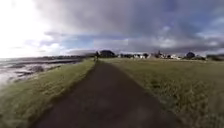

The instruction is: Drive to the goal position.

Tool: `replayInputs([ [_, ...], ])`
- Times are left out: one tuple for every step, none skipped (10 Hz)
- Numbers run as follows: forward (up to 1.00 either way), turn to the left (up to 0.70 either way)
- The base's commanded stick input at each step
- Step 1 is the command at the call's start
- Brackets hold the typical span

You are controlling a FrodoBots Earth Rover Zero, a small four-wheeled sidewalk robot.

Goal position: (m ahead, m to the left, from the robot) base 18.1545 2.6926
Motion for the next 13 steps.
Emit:
replayInputs([
  [0.7, 0.0],
  [0.7, 0.0],
  [0.7, 0.0],
  [0.7, 0.0],
  [0.7, 0.0],
  [0.7, 0.0],
  [0.7, 0.0],
  [0.7, 0.0],
  [0.7, 0.0],
  [0.7, 0.0],
  [0.7, 0.0],
  [0.7, 0.0],
  [0.7, 0.0],
])
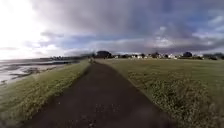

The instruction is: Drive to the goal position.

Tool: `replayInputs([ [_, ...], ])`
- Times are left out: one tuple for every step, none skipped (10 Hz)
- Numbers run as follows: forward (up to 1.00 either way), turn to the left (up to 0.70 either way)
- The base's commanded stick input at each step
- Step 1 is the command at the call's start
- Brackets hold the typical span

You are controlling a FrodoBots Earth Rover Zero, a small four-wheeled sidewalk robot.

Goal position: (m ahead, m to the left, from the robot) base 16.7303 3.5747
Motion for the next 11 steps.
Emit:
replayInputs([
  [0.7, 0.0],
  [0.7, 0.0],
  [0.7, 0.0],
  [0.7, 0.0],
  [0.7, 0.0],
  [0.7, 0.0],
  [0.7, 0.0],
  [0.7, 0.0],
  [0.7, 0.0],
  [0.7, 0.0],
  [0.7, 0.0],
])
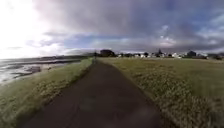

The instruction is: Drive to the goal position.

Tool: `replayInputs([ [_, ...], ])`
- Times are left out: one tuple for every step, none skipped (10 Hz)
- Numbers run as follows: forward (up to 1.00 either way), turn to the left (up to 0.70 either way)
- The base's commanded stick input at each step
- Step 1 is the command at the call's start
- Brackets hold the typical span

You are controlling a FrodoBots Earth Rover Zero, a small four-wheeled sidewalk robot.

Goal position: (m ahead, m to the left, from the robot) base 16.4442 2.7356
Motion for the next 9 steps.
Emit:
replayInputs([
  [0.7, 0.0],
  [0.7, 0.0],
  [0.7, 0.0],
  [0.7, 0.0],
  [0.7, 0.0],
  [0.7, 0.0],
  [0.7, 0.0],
  [0.7, 0.0],
  [0.7, 0.0],
])
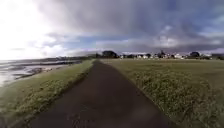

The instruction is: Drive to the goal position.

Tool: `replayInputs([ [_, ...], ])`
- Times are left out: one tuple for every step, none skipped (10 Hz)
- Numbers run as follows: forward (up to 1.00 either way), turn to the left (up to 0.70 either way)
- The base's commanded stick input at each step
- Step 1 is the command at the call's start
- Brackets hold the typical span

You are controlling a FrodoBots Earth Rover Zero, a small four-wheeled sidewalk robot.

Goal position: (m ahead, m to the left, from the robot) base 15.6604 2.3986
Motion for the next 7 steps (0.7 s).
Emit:
replayInputs([
  [0.7, 0.0],
  [0.7, 0.0],
  [0.7, 0.0],
  [0.7, 0.0],
  [0.7, 0.0],
  [0.7, 0.0],
  [0.7, 0.0],
])
